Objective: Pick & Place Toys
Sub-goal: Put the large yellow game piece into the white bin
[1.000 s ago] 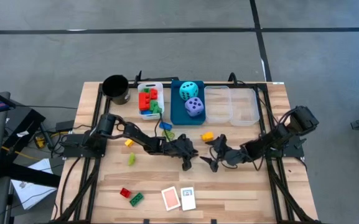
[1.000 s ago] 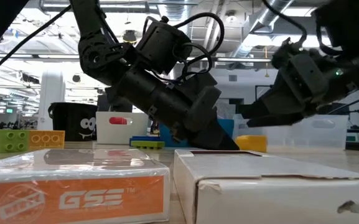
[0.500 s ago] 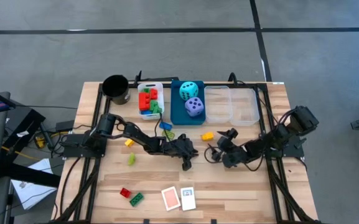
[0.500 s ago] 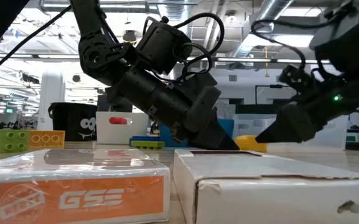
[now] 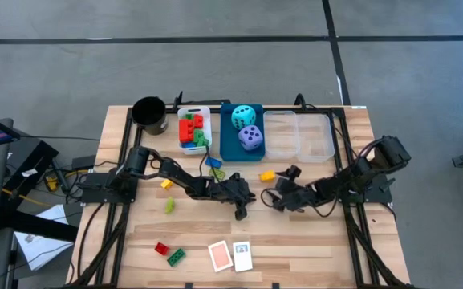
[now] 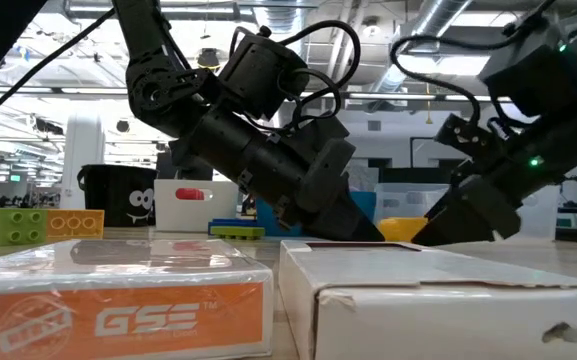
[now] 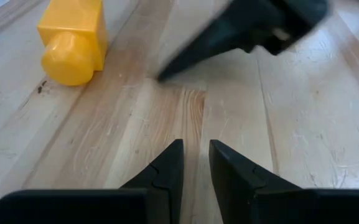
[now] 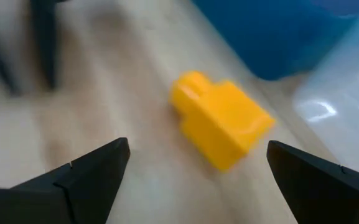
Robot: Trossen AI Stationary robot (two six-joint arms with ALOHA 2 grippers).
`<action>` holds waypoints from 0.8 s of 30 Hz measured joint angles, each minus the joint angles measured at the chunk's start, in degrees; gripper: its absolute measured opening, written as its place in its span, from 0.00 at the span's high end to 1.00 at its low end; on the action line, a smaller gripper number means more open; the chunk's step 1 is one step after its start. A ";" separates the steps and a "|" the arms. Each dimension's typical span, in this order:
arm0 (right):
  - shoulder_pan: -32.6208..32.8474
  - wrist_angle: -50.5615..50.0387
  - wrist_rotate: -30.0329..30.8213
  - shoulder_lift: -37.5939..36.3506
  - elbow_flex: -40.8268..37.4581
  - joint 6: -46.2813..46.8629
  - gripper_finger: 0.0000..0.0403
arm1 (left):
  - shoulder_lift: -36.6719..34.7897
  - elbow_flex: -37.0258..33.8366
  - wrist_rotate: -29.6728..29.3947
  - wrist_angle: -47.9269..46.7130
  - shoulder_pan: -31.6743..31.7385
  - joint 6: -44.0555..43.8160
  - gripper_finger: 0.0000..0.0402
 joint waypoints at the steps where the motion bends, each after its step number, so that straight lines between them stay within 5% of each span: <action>1: 0.32 0.90 -1.46 0.00 0.01 -1.15 0.06 | 0.00 0.00 -0.02 0.00 0.00 0.00 0.82; 8: 2.59 5.85 -12.25 0.07 0.03 -4.42 0.06 | 0.00 0.00 -0.09 0.00 0.00 0.02 0.82; 24: 2.70 -0.11 -5.20 0.07 0.08 13.19 0.06 | 0.00 0.02 -0.09 -0.48 0.03 0.02 0.82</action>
